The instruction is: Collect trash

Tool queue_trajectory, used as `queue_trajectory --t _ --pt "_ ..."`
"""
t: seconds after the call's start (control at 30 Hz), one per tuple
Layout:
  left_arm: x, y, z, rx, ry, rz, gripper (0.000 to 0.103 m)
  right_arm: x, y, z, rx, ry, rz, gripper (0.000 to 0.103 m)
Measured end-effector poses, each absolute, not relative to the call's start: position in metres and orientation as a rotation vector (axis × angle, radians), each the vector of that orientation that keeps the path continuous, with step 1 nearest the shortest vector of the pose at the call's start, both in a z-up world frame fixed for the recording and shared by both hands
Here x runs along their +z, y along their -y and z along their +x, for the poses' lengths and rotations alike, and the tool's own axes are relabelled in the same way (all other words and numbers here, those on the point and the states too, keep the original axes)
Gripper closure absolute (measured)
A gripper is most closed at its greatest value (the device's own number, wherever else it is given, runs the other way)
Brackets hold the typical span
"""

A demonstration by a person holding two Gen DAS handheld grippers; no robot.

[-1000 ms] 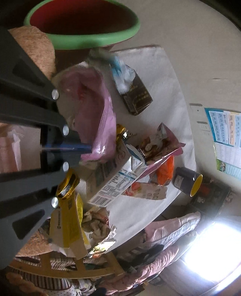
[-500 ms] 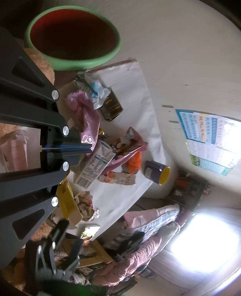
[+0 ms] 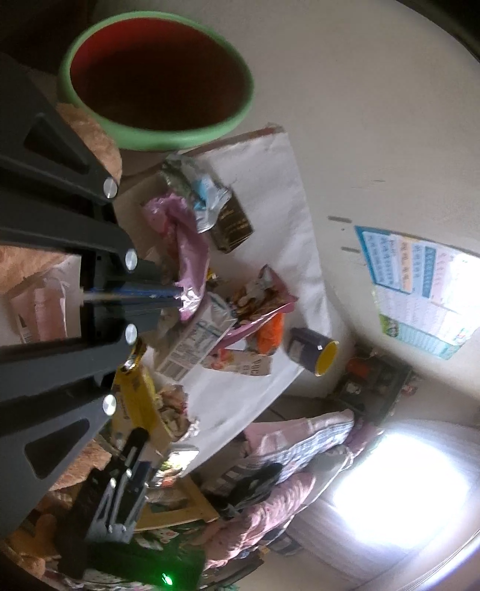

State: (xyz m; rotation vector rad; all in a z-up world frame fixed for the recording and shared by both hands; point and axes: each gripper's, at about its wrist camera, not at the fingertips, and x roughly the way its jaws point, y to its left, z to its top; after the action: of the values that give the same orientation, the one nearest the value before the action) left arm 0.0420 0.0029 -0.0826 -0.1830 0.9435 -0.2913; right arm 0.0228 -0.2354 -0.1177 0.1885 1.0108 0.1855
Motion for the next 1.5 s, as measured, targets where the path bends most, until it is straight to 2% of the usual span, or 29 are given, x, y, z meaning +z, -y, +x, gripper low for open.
queue_trajectory --t 0.03,0.07,0.23,0.3,0.47,0.63,0.77,0.97,1.1,1.17,1.2,1.23,1.3,1.33,1.4,1.47,1.5 --pt "-0.087 -0.001 0.042 -0.294 -0.948 -0.177 0.079 -0.117 0.235 0.023 0.188 -1.009 0.188 0.063" --pt "-0.093 0.003 0.046 -0.299 -0.96 -0.17 0.072 -0.116 0.234 0.023 0.19 -1.008 0.189 0.063" --pt "-0.105 0.013 0.057 -0.318 -0.984 -0.149 0.071 -0.117 0.236 0.022 0.196 -1.01 0.208 0.063" --pt "-0.109 0.018 0.067 -0.312 -0.987 -0.108 0.064 -0.118 0.238 0.022 0.198 -1.011 0.221 0.063" --pt "-0.109 0.025 0.086 -0.329 -0.983 -0.023 0.031 -0.12 0.242 0.022 0.204 -1.013 0.242 0.063" --pt "-0.105 0.024 0.087 -0.435 -1.002 0.129 0.021 -0.119 0.245 0.022 0.213 -1.008 0.265 0.063" --pt "-0.12 0.018 0.088 -0.425 -1.073 0.277 0.021 -0.121 0.247 0.023 0.224 -1.006 0.282 0.063" --pt "-0.133 0.012 0.119 -0.376 -1.135 0.21 0.023 -0.126 0.245 0.025 0.237 -1.023 0.295 0.063" --pt "-0.147 0.032 0.136 -0.389 -1.181 0.263 0.024 -0.124 0.247 0.025 0.234 -1.02 0.304 0.063" --pt "-0.158 0.04 0.141 -0.398 -1.221 0.291 0.043 -0.123 0.248 0.024 0.234 -1.018 0.304 0.063" --pt "-0.161 0.042 0.142 -0.41 -1.234 0.29 0.046 -0.123 0.247 0.023 0.235 -1.016 0.303 0.063" --pt "-0.16 0.042 0.142 -0.423 -1.228 0.269 0.06 -0.122 0.248 0.023 0.235 -1.016 0.304 0.063" --pt "-0.158 0.041 0.14 -0.427 -1.228 0.241 0.074 -0.121 0.247 0.022 0.237 -1.014 0.304 0.063" --pt "-0.158 0.039 0.138 -0.419 -1.23 0.238 0.09 -0.12 0.247 0.022 0.24 -1.013 0.303 0.063" --pt "-0.156 0.034 0.133 -0.414 -1.217 0.22 0.091 -0.118 0.245 0.021 0.246 -1.008 0.296 0.063" --pt "-0.147 0.026 0.126 -0.408 -1.186 0.178 0.102 -0.115 0.243 0.021 0.25 -1.001 0.287 0.063" --pt "-0.141 0.02 0.122 -0.401 -1.167 0.147 0.102 -0.114 0.242 0.02 0.252 -0.997 0.283 0.063"
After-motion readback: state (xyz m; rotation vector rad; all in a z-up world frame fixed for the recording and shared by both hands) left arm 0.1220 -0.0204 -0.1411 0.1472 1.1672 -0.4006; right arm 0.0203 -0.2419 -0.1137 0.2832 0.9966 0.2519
